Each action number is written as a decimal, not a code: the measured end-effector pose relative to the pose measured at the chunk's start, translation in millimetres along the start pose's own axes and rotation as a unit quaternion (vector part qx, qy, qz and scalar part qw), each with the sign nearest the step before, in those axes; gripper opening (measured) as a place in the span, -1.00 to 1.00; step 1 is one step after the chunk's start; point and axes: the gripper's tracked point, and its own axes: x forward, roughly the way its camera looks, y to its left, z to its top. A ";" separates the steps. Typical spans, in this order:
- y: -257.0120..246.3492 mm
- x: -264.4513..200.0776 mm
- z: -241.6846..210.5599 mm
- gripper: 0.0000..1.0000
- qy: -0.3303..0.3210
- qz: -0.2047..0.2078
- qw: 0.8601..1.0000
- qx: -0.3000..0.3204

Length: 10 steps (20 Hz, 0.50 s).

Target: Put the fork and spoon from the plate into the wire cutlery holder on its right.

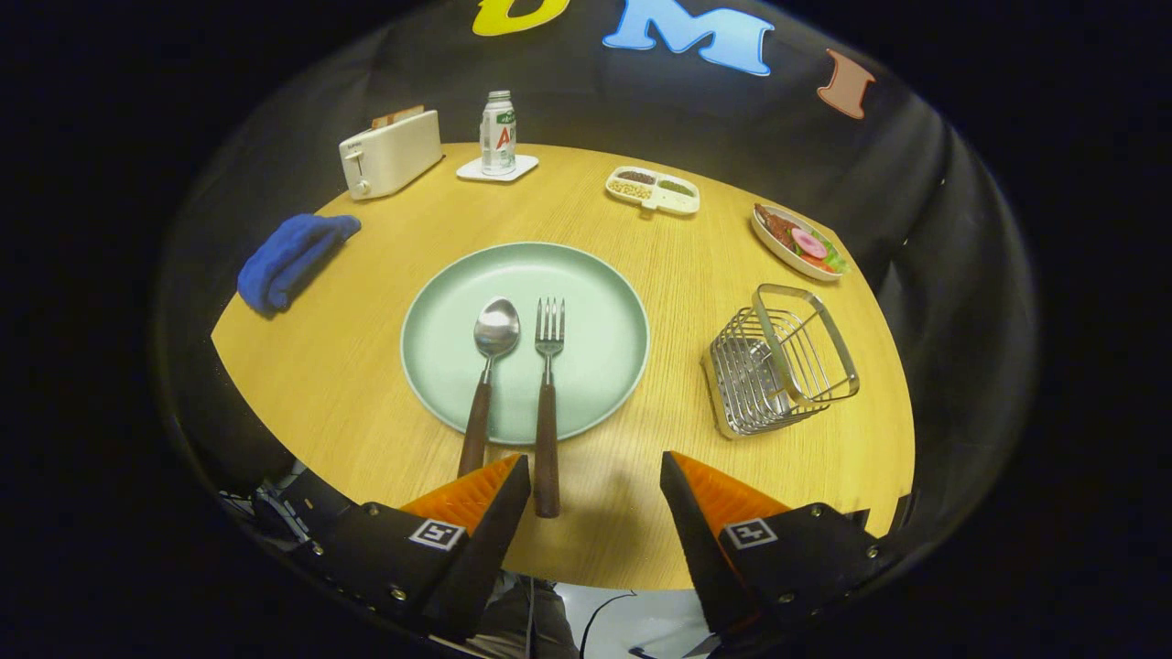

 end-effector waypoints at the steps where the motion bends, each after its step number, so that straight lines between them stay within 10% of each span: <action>1: 1.3 3.9 -0.7 0.63 0.007 0.005 1.000 -0.006; 4: 8.3 14.6 -6.8 0.34 0.029 0.026 0.999 -0.026; 6: 10.8 15.3 -7.6 -0.59 0.039 0.032 0.998 -0.027; 10: -2.1 -2.6 2.3 -0.78 0.039 0.015 0.998 -0.039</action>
